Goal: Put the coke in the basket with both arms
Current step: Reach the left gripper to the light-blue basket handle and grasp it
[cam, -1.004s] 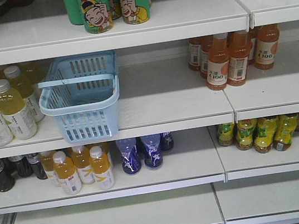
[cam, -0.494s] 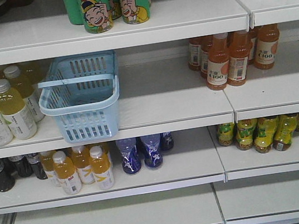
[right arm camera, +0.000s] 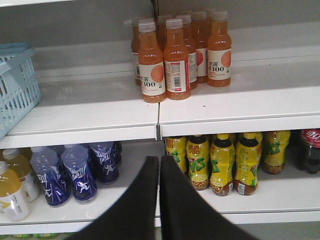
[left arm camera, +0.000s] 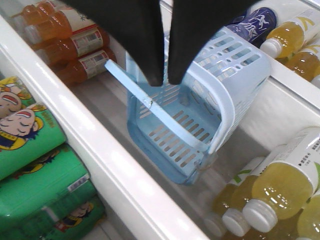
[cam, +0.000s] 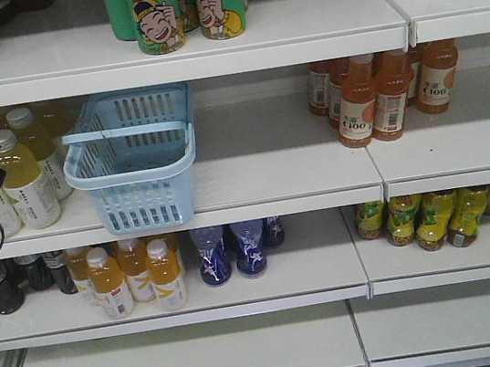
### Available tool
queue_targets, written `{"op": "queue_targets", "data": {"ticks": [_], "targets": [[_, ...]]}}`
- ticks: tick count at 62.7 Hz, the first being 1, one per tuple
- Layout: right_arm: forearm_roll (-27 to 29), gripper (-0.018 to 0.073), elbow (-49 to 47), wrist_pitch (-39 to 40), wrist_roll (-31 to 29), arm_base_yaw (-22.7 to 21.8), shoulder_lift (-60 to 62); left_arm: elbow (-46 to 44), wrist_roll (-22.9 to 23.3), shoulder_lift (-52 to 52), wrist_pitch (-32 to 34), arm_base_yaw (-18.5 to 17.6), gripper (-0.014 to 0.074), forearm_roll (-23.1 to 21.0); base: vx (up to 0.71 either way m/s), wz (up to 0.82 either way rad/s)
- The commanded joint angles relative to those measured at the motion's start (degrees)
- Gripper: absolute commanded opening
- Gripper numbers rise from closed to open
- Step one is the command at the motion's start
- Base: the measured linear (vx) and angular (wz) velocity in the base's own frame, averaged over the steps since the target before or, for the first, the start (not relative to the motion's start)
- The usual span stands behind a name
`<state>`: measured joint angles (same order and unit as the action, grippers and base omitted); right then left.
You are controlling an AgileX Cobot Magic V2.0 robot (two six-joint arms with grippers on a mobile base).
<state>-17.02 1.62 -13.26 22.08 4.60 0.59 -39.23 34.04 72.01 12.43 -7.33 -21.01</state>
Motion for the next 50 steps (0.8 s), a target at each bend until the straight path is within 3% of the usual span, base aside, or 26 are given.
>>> {"op": "queue_targets", "data": {"ticks": [1,13,19,24,31,36,41,50], "targets": [[-0.88,-0.0005,0.59,4.02,-0.34,0.06,1.03,-1.77,1.09,0.86,5.76,-0.3,0.0066,0.42,0.0,0.0],[-0.88,-0.0005,0.59,4.02,-0.34,0.06,1.03,-1.82,10.76,4.56,6.22,-0.92,0.0267,0.84,0.0,0.0],[-0.93,-0.0005,0.59,4.03,-0.34,0.06,1.03,-1.82,18.09,6.23,9.23,-2.09,0.0379,4.64,0.0,0.0],[-0.93,-0.0005,0.59,4.03,-0.34,0.06,1.03,-2.51,28.61,7.83,11.88,-3.07,0.0446,10.79,0.0,0.0],[-0.93,-0.0005,0.59,4.08,-0.34,0.06,1.03,-6.37,42.57,11.33,14.7,-3.98,0.0479,24.88,0.0,0.0],[-0.93,-0.0005,0.59,4.08,-0.34,0.06,1.03,-9.46,50.11,14.43,17.14,-3.97,0.0479,31.48,0.0,0.0],[-0.93,-0.0005,0.59,4.08,-0.34,0.06,1.03,-12.34,55.14,17.92,18.75,-3.97,0.0479,34.94,0.0,0.0],[-0.93,-0.0005,0.59,4.08,-0.34,0.06,1.03,-15.01,59.93,22.9,19.69,-3.97,0.0479,34.4,0.0,0.0]]}}
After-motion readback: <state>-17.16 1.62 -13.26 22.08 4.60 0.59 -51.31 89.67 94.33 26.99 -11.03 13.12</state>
